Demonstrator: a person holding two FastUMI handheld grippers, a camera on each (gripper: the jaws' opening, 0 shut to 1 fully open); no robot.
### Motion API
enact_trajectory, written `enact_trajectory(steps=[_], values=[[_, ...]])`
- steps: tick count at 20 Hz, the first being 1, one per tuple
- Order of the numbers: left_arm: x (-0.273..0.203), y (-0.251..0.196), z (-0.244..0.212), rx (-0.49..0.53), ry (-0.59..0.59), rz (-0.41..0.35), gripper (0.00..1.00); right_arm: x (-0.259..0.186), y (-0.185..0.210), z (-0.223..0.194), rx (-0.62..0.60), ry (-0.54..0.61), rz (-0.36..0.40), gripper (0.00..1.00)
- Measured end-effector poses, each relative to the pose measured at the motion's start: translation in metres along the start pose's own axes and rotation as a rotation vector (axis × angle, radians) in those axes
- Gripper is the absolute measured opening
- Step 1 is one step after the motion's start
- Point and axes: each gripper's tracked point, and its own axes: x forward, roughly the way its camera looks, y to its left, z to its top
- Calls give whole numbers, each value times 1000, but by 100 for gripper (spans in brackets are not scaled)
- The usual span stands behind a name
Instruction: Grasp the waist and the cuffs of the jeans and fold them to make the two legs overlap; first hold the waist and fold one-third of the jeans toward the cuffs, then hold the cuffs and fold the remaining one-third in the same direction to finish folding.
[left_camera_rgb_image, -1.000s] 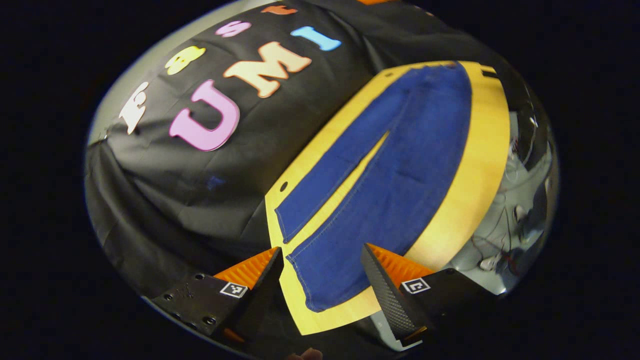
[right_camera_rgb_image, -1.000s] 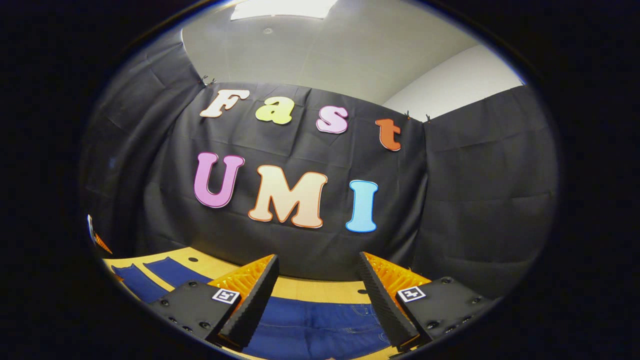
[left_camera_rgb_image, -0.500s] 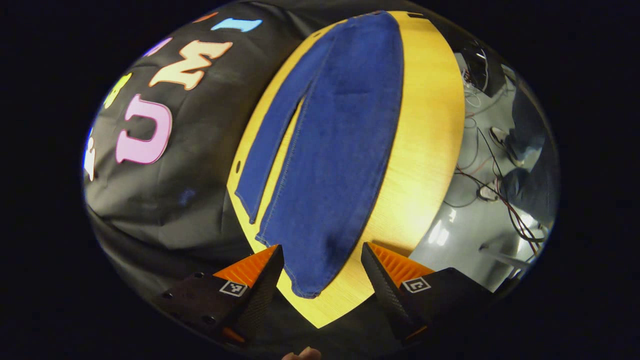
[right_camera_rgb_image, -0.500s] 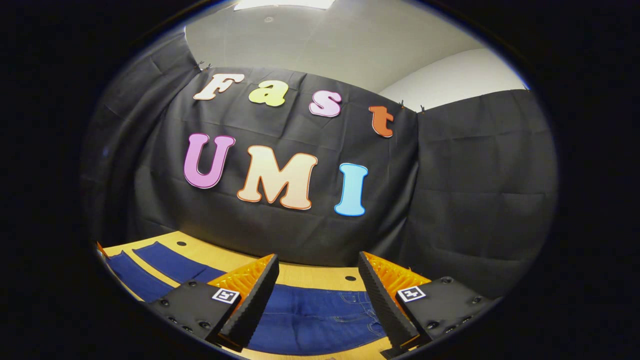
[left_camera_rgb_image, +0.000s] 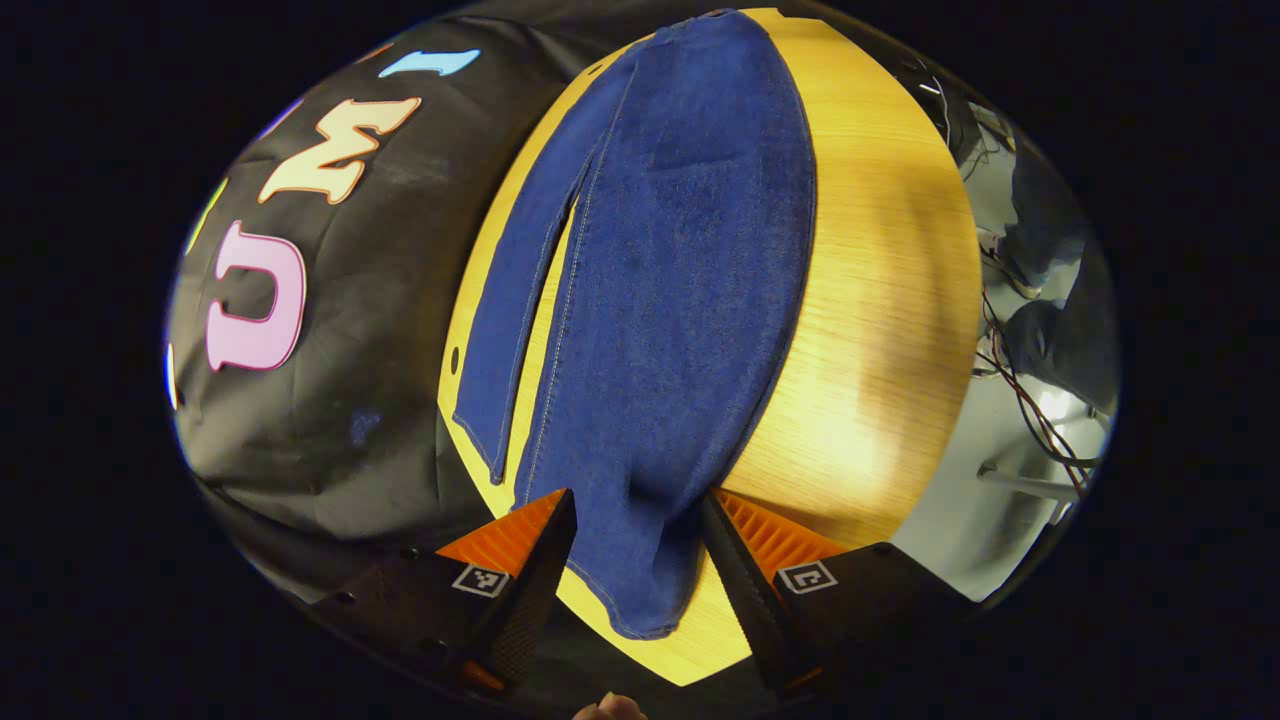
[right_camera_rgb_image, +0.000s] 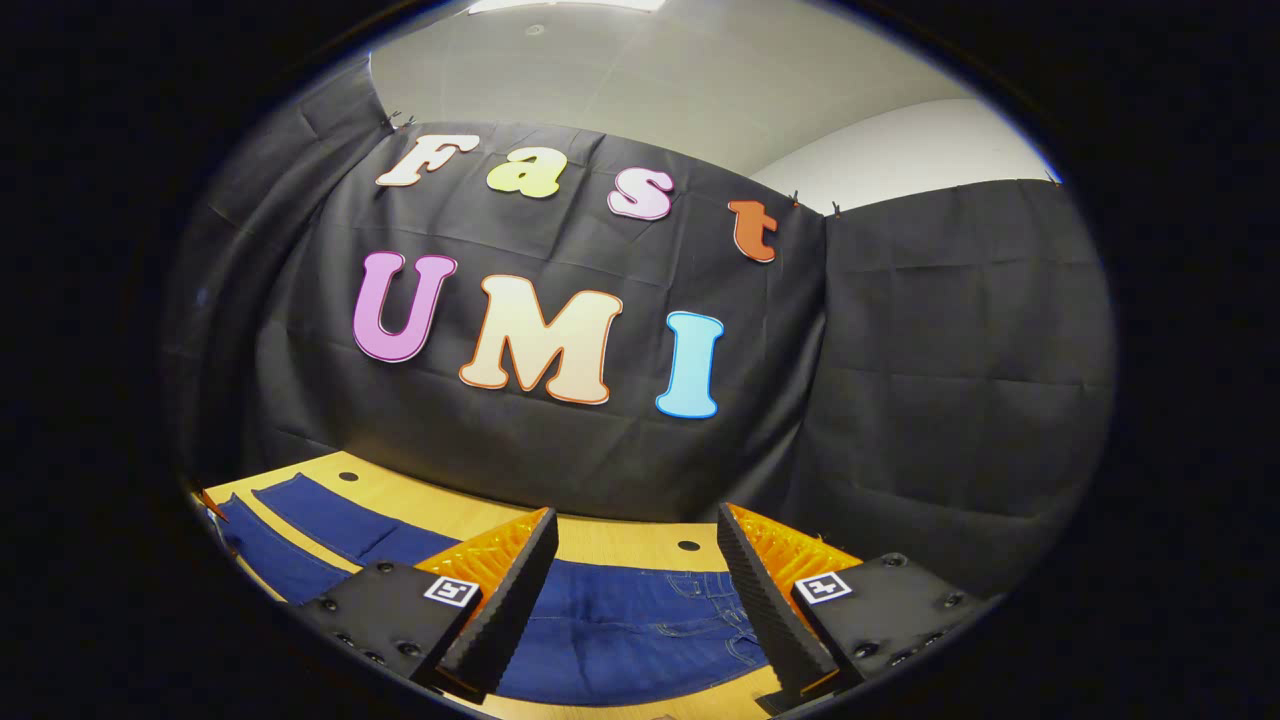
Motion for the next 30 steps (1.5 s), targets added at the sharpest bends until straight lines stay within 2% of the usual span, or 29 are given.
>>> enact_trajectory(steps=[2, 4, 6, 7, 8, 10, 12, 15, 18, 22, 30], values=[[7, 3, 1, 38, 6, -45, 82, -1, -2, -1, 2, 2, -7, 99], [7, -4, 2, 54, 27, -138, 83, -1, -4, -4, 9, 3, -15, 98], [6, -18, 0, 25, 50, -261, 67, -3, -5, -7, 19, 10, -20, 98], [2, -24, -1, 6, 66, -314, 56, -4, -5, -7, 18, 11, -24, 100], [2, -28, 0, -13, 65, -342, 36, -4, -7, -7, 12, 9, -29, 100], [1, -31, -2, -23, 70, -349, 14, -7, -13, -7, -12, 7, -36, 100], [1, -32, -1, -9, 65, -302, 4, -6, -20, -13, -59, 13, -27, 100], [0, -31, -2, -27, 70, -242, 0, 0, -41, -31, -178, 43, 3, 100], [1, -32, -1, -65, 86, -219, 0, 11, -71, -66, -374, 96, 50, 100], [0, -32, 0, -83, 109, -217, 0, 22, -102, -130, -607, 209, 148, 99], [2, -31, -3, -65, 176, -188, 0, 23, -131, -268, -887, 464, 379, 98]])
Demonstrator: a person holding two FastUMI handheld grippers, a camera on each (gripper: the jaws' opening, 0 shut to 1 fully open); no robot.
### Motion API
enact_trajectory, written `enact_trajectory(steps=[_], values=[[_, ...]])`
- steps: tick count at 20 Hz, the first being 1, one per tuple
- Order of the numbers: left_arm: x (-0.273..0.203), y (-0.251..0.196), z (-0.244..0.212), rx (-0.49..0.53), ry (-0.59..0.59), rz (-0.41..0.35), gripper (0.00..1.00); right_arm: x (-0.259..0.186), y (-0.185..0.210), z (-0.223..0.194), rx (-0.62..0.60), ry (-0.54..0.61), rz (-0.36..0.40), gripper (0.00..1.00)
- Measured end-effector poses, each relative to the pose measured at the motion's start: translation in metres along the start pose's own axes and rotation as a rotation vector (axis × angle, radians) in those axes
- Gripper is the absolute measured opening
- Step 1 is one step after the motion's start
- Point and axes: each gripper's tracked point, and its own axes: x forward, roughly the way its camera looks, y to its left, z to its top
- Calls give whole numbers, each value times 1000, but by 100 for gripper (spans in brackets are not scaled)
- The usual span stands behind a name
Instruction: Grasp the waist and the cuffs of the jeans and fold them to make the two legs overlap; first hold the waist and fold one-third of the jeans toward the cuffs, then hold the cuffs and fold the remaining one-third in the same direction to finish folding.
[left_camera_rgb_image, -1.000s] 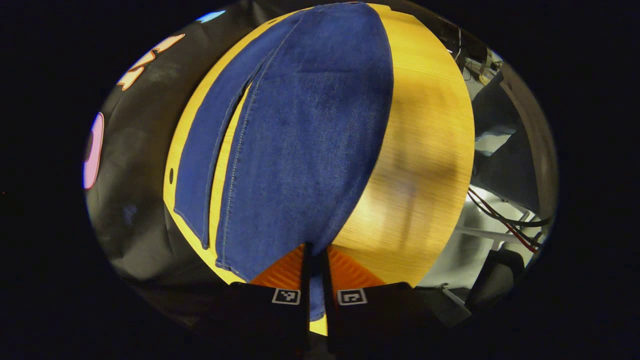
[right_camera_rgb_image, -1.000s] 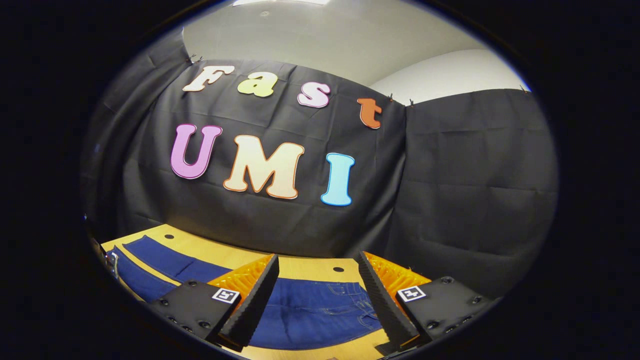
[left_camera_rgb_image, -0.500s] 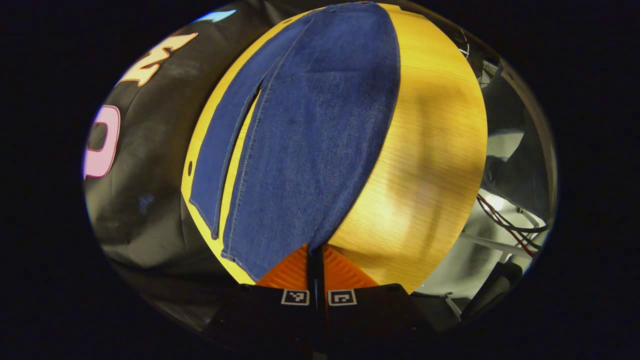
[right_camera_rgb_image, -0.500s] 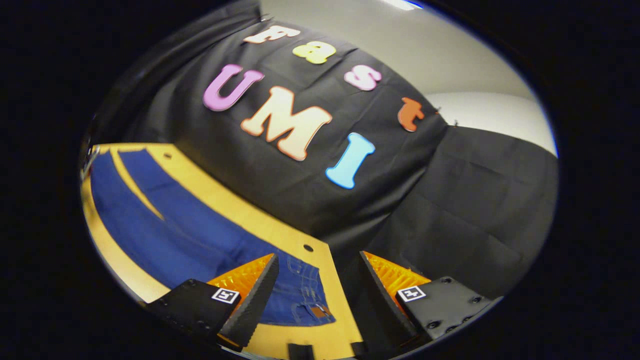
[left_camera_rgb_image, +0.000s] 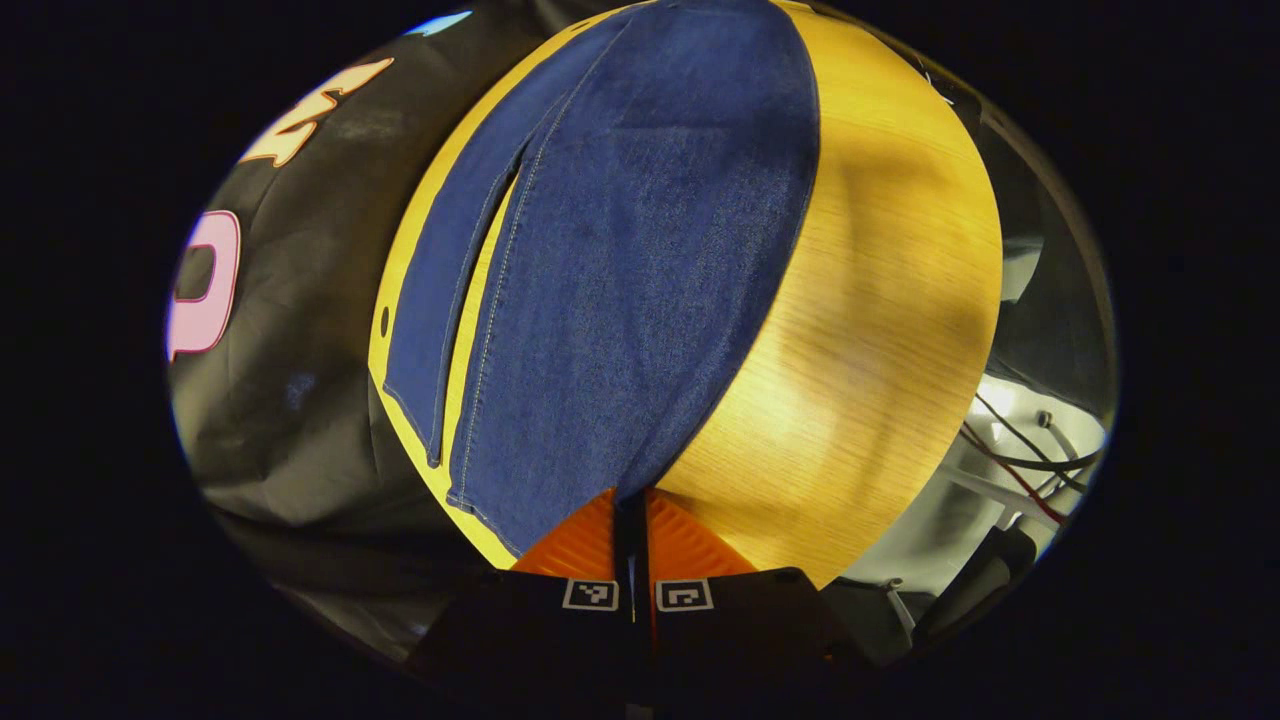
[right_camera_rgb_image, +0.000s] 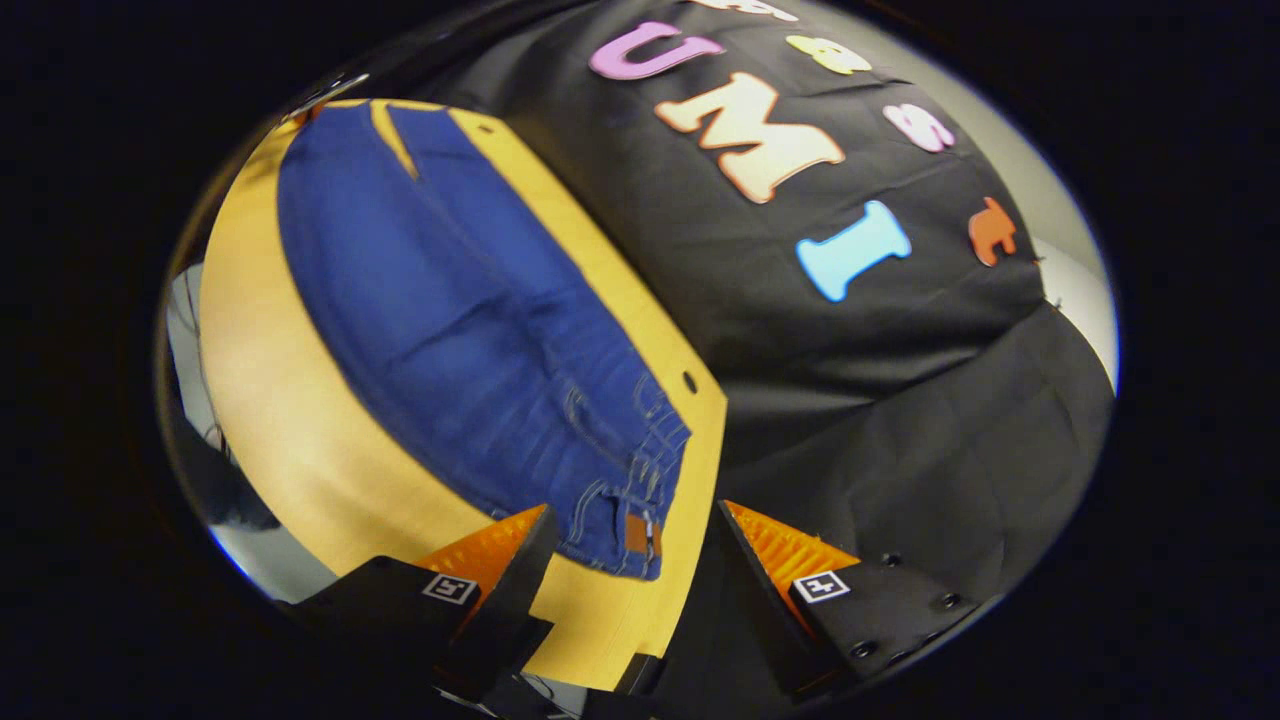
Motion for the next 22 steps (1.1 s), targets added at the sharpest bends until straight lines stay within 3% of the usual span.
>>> enact_trajectory(steps=[2, 6, 11, 12, 16, 19, 20, 22], values=[[1, 0, 0, 2, 11, 4, 0, 14, 14, -21, -77, 45, 58, 98], [1, 0, 0, -41, 31, 1, 0, 41, 30, -55, -118, 108, 136, 99], [2, 1, 0, -7, 62, 15, 0, 60, 55, -53, -203, 87, 235, 98], [2, 1, 0, -13, 67, 16, 0, 63, 53, -48, -233, 72, 230, 89], [1, 1, 1, -54, 87, 18, 0, 86, 52, -45, -278, 61, 245, 82], [2, 1, 0, -48, 102, 30, 0, 98, 55, -41, -317, 72, 270, 69], [3, 1, 1, -45, 105, 34, 0, 103, 59, -42, -336, 79, 281, 62], [1, 0, 2, -51, 114, 39, 0, 107, 67, -46, -331, 119, 326, 35]])
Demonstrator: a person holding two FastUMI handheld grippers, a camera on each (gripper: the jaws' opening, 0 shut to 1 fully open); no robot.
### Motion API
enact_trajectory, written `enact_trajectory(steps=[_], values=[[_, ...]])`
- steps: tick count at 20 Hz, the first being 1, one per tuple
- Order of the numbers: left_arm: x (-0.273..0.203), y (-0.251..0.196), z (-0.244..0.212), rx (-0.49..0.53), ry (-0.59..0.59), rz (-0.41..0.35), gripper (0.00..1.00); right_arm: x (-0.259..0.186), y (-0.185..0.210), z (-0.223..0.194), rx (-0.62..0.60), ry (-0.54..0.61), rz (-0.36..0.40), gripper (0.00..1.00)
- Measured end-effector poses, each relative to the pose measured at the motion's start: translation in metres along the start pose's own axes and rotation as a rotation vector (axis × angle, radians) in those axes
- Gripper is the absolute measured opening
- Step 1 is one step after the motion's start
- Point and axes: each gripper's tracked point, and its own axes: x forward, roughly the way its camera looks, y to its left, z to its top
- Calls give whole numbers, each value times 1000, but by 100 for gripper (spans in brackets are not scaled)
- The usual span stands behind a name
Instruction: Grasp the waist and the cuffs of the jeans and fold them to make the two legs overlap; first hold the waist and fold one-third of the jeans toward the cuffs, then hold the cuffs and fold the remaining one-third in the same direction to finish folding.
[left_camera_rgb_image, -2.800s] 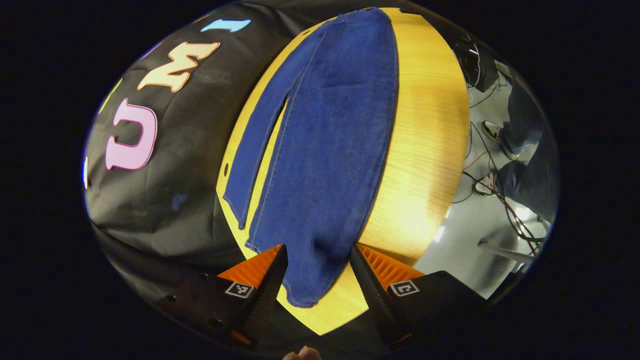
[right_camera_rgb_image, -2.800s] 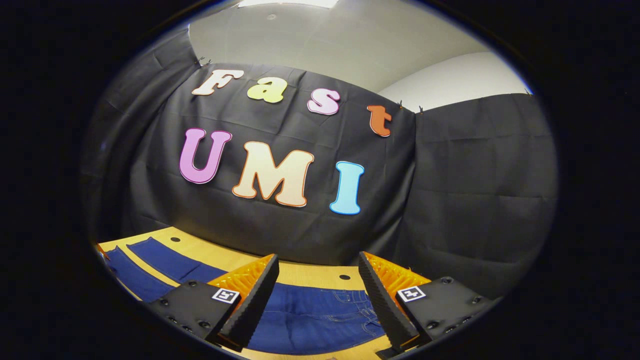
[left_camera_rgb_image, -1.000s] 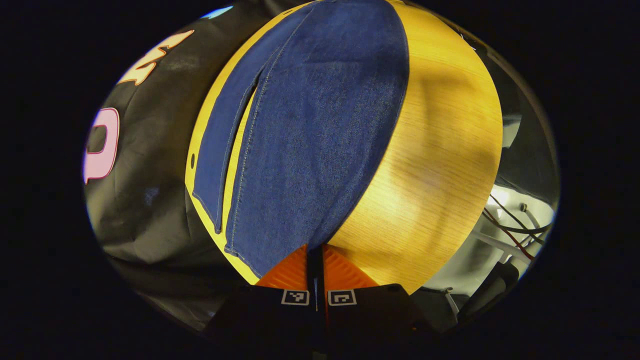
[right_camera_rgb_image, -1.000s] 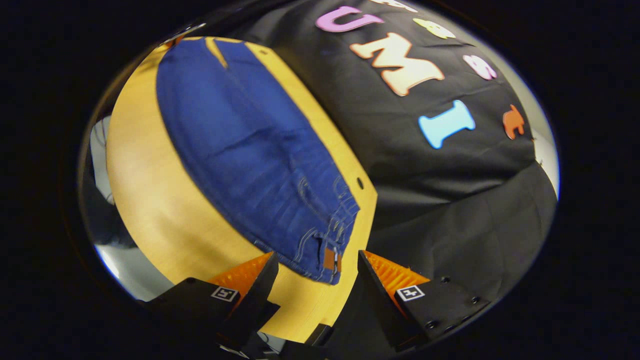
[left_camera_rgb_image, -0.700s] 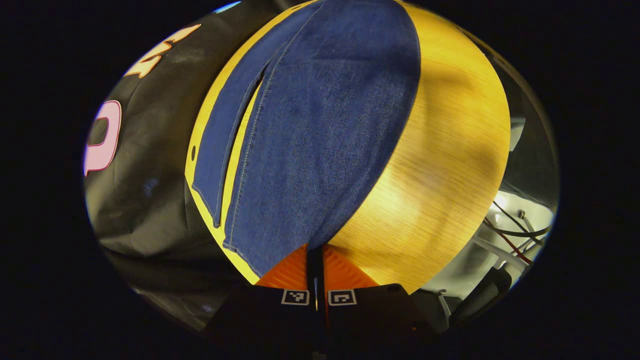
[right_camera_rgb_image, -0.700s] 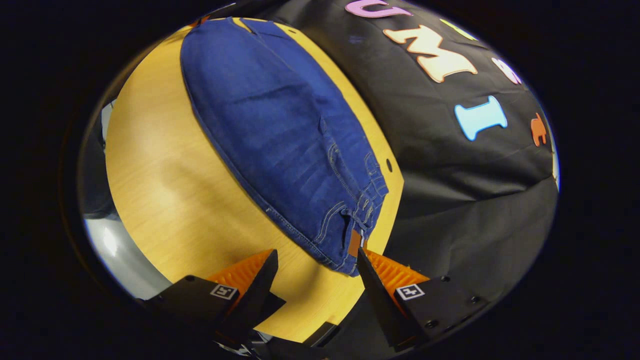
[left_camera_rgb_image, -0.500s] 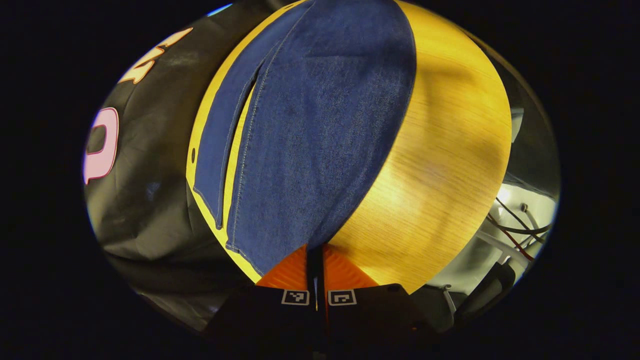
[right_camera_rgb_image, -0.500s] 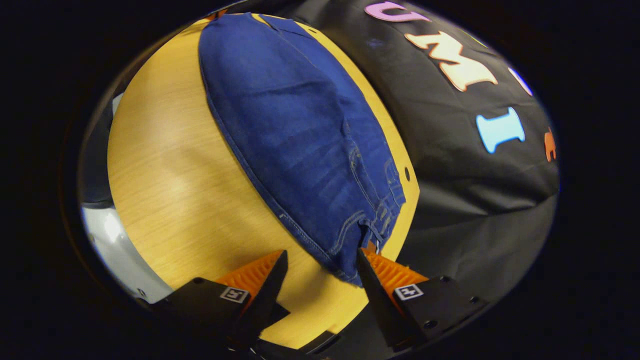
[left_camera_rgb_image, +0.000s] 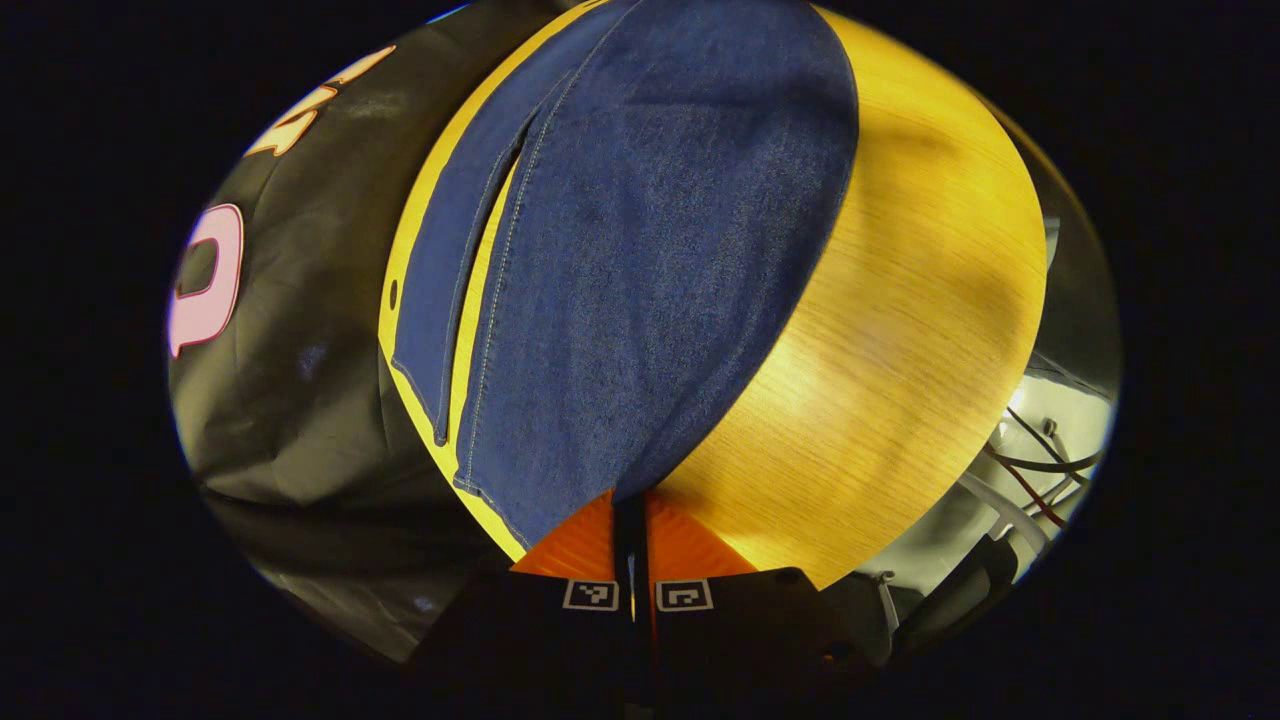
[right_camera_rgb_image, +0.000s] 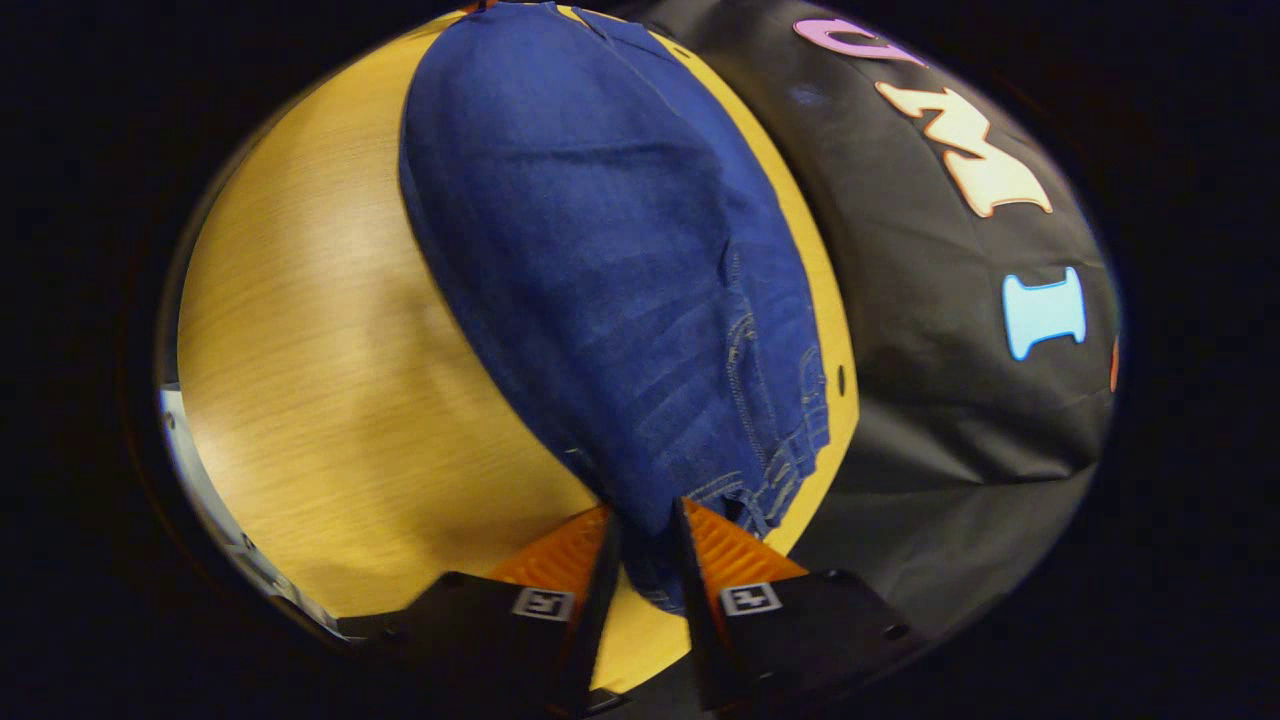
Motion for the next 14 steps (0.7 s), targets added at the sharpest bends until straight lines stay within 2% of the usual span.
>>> enact_trajectory(steps=[2, 5, 7, 8, 10, 14], values=[[1, 1, 0, -27, 13, -5, 0, 4, -13, -1, 22, 1, -44, 7], [1, 3, -2, -159, 65, -5, 0, -2, -14, -2, 103, 10, -68, 5], [-2, 13, 2, -263, 66, 30, 0, -13, -28, 1, 187, 11, -121, 4], [-6, 12, 4, -316, 66, 21, 0, -16, -34, 1, 236, 14, -143, 4], [-11, 25, 7, -423, 50, 34, 0, -28, -55, 9, 323, -6, -208, 4], [-29, 69, 12, -564, 33, 109, 0, -50, -107, 35, 420, -61, -334, 4]])
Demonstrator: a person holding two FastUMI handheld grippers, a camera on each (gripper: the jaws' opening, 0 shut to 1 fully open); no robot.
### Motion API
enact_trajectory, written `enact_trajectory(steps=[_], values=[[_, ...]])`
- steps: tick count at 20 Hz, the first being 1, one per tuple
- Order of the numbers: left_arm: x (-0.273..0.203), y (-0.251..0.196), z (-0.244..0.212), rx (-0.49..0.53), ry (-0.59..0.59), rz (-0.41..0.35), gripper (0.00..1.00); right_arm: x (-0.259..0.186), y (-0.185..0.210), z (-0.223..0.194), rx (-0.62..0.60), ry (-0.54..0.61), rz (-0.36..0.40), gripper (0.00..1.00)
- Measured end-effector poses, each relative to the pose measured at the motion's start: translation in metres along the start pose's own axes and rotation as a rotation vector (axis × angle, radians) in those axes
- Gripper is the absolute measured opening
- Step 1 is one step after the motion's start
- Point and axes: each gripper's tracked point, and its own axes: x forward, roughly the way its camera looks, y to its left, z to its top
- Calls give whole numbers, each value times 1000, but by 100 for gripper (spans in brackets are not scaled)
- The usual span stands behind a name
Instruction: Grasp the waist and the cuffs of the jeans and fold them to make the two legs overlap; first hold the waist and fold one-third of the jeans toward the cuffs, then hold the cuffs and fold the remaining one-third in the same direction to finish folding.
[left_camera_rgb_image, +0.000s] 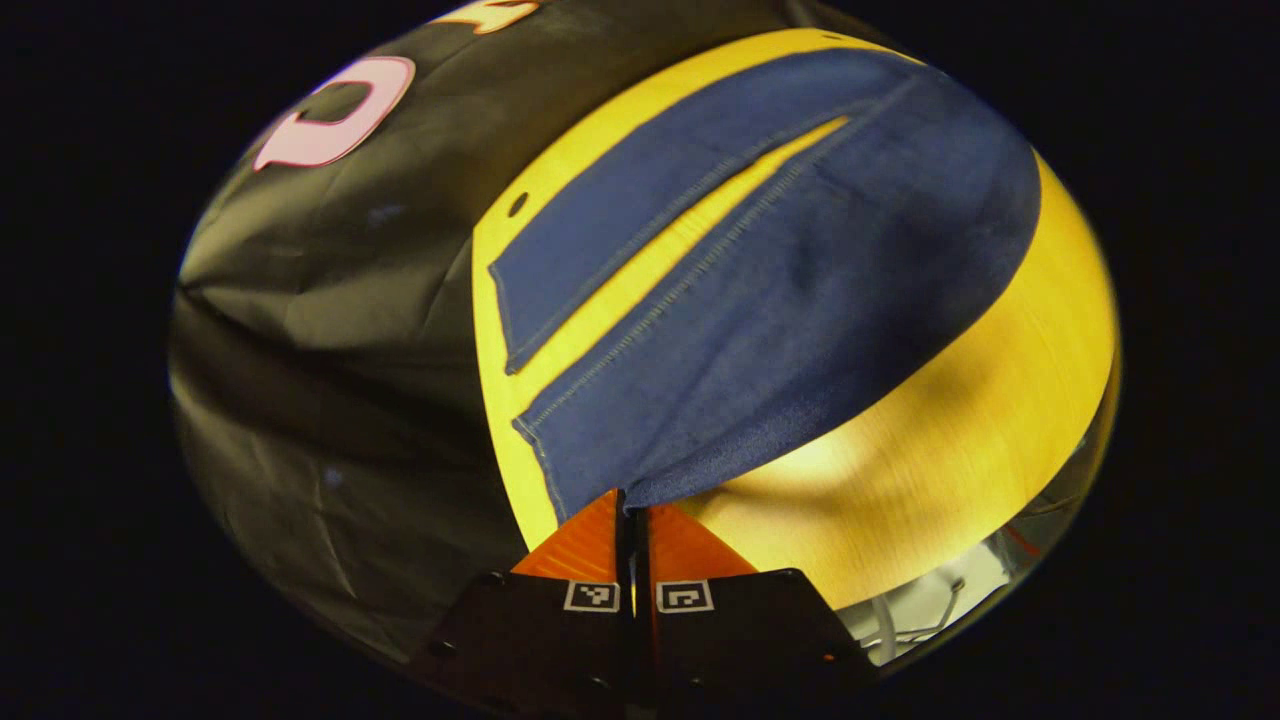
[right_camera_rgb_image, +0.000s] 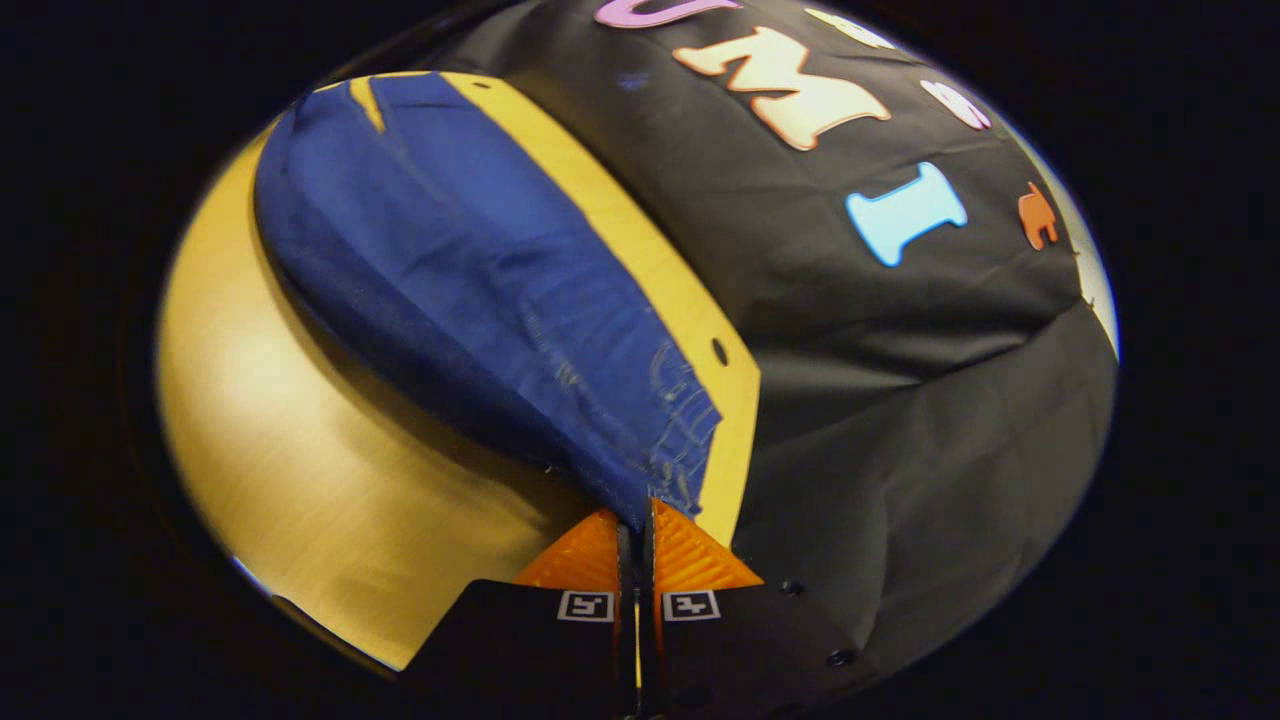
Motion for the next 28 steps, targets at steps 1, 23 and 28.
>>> enact_trajectory(steps=[1, 23, 28], values=[[-4, 8, 14, -32, -11, 15, 0, 2, -12, 15, 32, -26, -27, 4], [139, 87, 234, -428, -117, 166, 0, 244, -12, 96, 722, 48, -43, 5], [123, 70, 243, -584, -209, 104, 75, 215, -52, 99, 792, -52, -79, 100]])
